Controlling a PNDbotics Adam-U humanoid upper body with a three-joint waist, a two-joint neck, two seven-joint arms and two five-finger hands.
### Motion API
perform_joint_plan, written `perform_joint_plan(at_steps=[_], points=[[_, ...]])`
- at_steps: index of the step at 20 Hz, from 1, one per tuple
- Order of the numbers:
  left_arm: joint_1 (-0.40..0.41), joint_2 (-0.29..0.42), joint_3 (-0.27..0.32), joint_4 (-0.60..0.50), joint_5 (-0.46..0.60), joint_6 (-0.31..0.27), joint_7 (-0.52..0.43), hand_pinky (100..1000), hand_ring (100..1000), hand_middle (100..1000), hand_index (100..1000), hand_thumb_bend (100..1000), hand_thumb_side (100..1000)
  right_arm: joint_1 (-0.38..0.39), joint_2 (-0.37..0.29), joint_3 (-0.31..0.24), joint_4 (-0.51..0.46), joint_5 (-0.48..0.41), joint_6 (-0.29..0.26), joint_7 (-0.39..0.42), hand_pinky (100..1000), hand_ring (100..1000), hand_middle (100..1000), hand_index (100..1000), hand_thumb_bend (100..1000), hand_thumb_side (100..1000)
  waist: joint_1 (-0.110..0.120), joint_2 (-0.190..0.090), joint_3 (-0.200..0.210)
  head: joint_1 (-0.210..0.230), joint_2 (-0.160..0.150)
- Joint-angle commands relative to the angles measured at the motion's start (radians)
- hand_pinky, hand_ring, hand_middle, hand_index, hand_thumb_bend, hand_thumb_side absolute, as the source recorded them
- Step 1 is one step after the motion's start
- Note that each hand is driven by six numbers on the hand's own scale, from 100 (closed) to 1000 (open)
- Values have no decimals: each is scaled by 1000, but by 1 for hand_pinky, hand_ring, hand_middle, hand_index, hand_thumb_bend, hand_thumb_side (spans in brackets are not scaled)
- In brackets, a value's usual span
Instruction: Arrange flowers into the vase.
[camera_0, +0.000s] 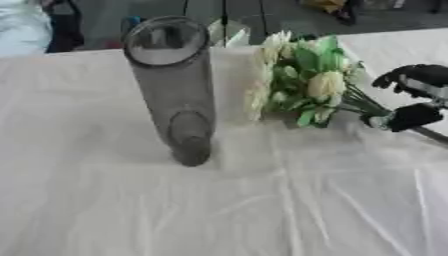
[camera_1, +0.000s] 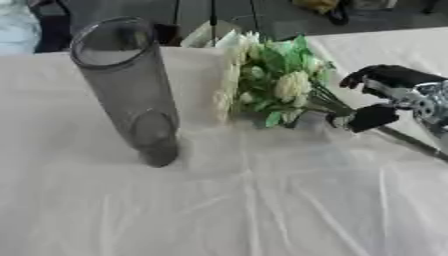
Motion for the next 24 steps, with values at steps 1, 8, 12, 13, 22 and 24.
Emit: perform_joint_plan(at_steps=[1,8,12,13,22,24], points=[[-11,11,-1,-13,4,0,-2,664,854,842,885,100,1000,-15,-13,0,10,18,-13,-2,664,779,821,908,344,568,-1,-10,4,-4,-7],[-12,8,-1,-13,7,1,-3,663,854,838,884,100,1000,-17,-7,1,18,21,-15,-20,645,764,803,886,339,574,-2,-2,4,-4,-10],[-13,5,-3,-13,8,2,-4,663,855,836,883,100,1000,-24,5,5,41,35,-3,-55,614,741,769,858,328,566,-1,1,4,-6,-14],[-14,4,-3,-13,8,1,-5,664,855,835,883,100,1000,-26,9,8,48,37,-3,-63,609,736,762,852,322,560,-1,2,5,-7,-15],[-15,0,-3,-13,8,1,-7,664,850,825,881,100,1000,-42,38,26,115,47,-27,-76,592,703,690,834,302,502,-1,11,15,-14,-20],[-16,-1,-4,-13,8,1,-7,663,849,823,880,100,1000,-44,40,28,123,48,-31,-76,592,676,690,832,301,487,-1,14,17,-15,-23]])
